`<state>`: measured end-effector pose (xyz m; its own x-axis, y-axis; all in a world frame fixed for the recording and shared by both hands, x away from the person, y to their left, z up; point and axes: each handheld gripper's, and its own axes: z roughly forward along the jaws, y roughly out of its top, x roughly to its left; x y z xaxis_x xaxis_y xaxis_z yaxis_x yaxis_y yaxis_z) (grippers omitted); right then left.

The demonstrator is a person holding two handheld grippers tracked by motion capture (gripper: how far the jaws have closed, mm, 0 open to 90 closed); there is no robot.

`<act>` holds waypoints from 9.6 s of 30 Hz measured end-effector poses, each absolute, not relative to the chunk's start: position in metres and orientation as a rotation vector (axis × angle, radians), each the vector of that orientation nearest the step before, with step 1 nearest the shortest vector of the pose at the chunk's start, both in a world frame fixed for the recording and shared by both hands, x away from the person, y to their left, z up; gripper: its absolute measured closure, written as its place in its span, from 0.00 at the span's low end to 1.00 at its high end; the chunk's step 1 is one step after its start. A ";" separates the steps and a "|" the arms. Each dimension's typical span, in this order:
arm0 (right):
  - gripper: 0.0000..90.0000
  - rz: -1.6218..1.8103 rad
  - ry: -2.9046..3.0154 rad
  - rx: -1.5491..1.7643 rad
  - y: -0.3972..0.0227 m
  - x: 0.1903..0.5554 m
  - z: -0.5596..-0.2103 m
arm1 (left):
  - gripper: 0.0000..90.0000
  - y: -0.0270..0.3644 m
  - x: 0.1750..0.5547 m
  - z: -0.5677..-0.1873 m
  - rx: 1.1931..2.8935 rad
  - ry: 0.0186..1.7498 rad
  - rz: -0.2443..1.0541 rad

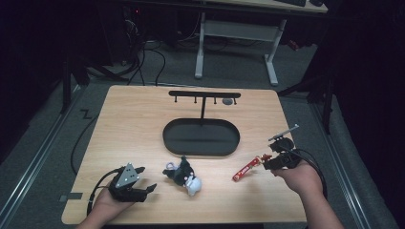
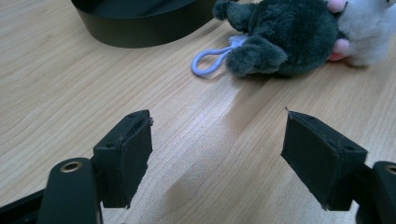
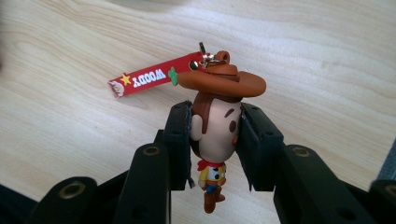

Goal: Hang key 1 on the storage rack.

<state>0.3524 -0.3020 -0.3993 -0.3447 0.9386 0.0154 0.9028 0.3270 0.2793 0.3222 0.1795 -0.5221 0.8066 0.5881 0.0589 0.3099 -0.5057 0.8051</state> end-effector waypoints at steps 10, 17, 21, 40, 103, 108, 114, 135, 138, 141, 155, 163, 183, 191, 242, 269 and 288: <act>0.74 0.371 2.446 1.640 -0.285 0.354 -0.372 | 0.27 0.180 0.322 -0.521 2.127 0.659 0.412; 0.74 0.379 2.449 1.620 -0.276 0.358 -0.357 | 0.27 0.181 0.322 -0.521 2.125 0.659 0.411; 0.74 0.383 2.446 1.611 -0.271 0.361 -0.349 | 0.27 0.182 0.323 -0.521 2.123 0.662 0.408; 0.74 0.442 2.430 1.574 -0.255 0.383 -0.329 | 0.27 0.181 0.323 -0.522 2.130 0.661 0.404; 0.74 0.451 2.337 1.598 -0.234 0.474 -0.304 | 0.27 0.184 0.324 -0.524 2.135 0.664 0.396; 0.74 0.446 2.334 1.605 -0.232 0.481 -0.304 | 0.27 0.185 0.324 -0.524 2.133 0.665 0.394; 0.74 0.434 2.331 1.607 -0.230 0.488 -0.303 | 0.27 0.185 0.324 -0.524 2.130 0.663 0.396; 0.74 0.435 2.328 1.597 -0.217 0.502 -0.310 | 0.27 0.186 0.323 -0.524 2.141 0.656 0.388; 0.74 0.430 2.315 1.607 -0.220 0.502 -0.313 | 0.27 0.186 0.323 -0.524 2.141 0.655 0.387; 0.74 0.418 2.315 1.615 -0.224 0.502 -0.315 | 0.27 0.186 0.323 -0.524 2.141 0.654 0.386; 0.73 0.397 2.325 1.663 -0.235 0.501 -0.344 | 0.27 0.183 0.323 -0.526 2.163 0.644 0.376; 0.71 0.398 2.334 1.640 -0.233 0.504 -0.355 | 0.27 0.182 0.323 -0.526 2.162 0.644 0.380; 0.46 0.469 2.313 1.627 -0.241 0.446 -0.395 | 0.28 0.179 0.324 -0.524 2.155 0.644 0.375; 0.44 0.616 2.265 1.560 -0.247 0.388 -0.438 | 0.31 0.175 0.323 -0.524 2.157 0.644 0.361; 0.47 1.030 2.016 1.474 -0.278 0.291 -0.509 | 0.85 0.057 0.342 -0.520 2.173 0.748 0.341; 0.45 0.951 2.019 1.548 -0.276 0.299 -0.515 | 0.45 0.197 0.354 -0.524 2.033 0.933 0.537; 0.43 0.591 2.258 1.563 -0.262 0.310 -0.489 | 0.45 0.187 0.353 -0.522 2.045 0.844 0.512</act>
